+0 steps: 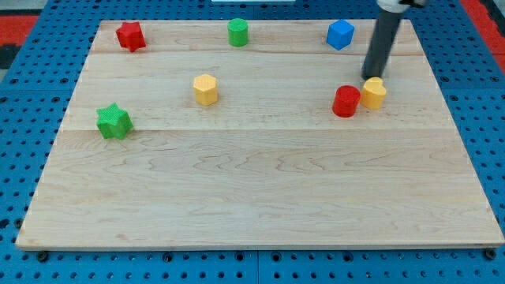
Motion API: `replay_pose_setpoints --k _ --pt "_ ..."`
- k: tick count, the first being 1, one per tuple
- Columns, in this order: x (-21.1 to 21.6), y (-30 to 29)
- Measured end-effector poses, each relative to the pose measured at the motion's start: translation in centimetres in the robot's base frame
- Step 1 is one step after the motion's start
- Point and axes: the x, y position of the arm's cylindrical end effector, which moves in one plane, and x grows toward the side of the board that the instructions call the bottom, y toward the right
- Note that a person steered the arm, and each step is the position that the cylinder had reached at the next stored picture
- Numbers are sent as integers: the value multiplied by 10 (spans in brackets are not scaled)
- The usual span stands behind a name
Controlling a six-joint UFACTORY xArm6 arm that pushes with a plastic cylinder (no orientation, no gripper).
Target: Push the yellow heart to the bottom right side of the red circle
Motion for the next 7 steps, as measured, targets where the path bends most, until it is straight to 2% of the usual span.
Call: replay_pose_setpoints --k 1,7 --pt "37 6" --pt "18 -5"
